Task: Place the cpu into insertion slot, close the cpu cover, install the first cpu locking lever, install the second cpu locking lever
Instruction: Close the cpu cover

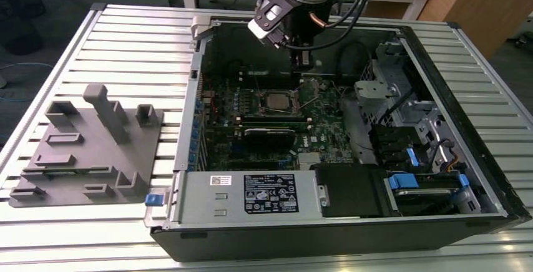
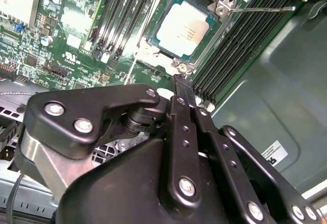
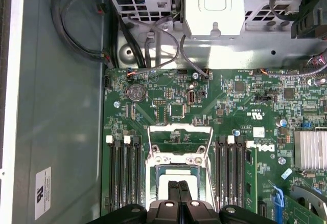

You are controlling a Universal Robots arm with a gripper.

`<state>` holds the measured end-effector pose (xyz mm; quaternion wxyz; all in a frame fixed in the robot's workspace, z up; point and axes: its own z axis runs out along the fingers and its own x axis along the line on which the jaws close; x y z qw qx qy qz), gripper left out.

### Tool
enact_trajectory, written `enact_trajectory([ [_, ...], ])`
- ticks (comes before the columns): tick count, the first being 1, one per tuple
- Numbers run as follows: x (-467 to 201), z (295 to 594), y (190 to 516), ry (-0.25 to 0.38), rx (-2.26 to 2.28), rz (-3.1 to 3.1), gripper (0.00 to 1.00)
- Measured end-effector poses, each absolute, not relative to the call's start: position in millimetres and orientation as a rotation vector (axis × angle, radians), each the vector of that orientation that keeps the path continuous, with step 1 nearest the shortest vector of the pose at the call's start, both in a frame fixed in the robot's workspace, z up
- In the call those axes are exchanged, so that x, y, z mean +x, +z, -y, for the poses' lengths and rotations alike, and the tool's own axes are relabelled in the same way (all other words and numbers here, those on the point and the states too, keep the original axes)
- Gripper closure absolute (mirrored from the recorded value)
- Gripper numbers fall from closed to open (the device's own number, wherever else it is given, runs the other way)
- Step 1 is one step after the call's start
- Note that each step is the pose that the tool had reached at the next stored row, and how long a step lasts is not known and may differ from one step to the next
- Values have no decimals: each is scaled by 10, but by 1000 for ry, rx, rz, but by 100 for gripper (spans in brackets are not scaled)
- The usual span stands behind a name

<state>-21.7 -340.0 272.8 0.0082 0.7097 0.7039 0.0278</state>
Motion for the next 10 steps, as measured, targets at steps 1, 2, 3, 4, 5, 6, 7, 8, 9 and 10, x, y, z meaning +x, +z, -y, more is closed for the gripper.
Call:
enact_trajectory([
  [1,-204,3400,2728,87,2218,-2200,90],
  [2,-191,3400,2728,87,2218,-2200,90],
  [3,-176,3400,2728,87,2218,-2200,90],
  [4,-158,3400,2728,87,2218,-2200,90],
  [5,-140,3400,2727,87,2218,-2200,90],
  [6,-123,3400,2727,87,2218,-2200,90],
  [7,-110,3400,2727,87,2218,-2200,90],
  [8,-95,3400,2727,87,2218,-2200,90],
  [9,-80,3400,2727,87,2218,-2200,90],
  [10,-70,3400,2727,87,2218,-2200,90],
])
